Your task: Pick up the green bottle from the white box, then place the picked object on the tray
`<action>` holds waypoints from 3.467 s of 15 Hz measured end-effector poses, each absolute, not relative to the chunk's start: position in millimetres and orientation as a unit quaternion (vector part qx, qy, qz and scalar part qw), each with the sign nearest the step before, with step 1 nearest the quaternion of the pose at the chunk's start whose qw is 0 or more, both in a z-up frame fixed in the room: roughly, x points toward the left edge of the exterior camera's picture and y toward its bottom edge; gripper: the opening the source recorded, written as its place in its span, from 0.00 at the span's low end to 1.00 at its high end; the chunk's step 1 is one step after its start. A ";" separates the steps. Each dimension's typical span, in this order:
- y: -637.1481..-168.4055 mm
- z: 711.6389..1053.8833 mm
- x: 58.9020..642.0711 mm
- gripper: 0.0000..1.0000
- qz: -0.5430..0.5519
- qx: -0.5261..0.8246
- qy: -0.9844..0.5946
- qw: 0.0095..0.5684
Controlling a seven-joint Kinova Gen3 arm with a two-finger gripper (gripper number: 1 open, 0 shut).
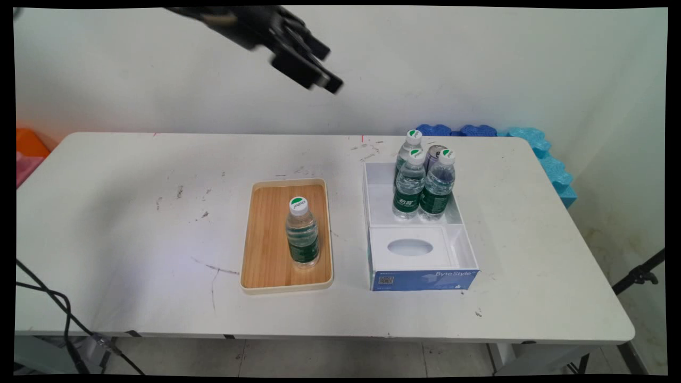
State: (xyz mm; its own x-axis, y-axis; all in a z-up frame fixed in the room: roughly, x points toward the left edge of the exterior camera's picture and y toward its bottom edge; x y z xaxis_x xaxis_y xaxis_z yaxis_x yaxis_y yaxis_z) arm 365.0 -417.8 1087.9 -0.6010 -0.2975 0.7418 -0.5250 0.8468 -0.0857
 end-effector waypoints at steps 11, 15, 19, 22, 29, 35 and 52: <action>-468.5 952.9 282.2 1.00 0.113 0.308 -0.884 0.334; -476.2 920.6 260.1 1.00 0.107 0.323 -0.880 0.332; -483.7 897.0 245.2 1.00 0.108 0.338 -0.874 0.331; -491.3 880.8 233.7 1.00 0.112 0.349 -0.869 0.333; -505.7 848.4 216.2 1.00 0.118 0.368 -0.859 0.336; -512.3 832.8 209.0 1.00 0.123 0.374 -0.855 0.339; -474.5 913.4 252.3 0.00 0.157 0.305 -0.860 0.377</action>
State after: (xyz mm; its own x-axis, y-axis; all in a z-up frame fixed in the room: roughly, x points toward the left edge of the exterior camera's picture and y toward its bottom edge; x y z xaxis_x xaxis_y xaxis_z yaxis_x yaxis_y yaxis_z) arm 252.3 -474.5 913.4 -0.5284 -0.4067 0.7452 -0.6439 0.7641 -0.0396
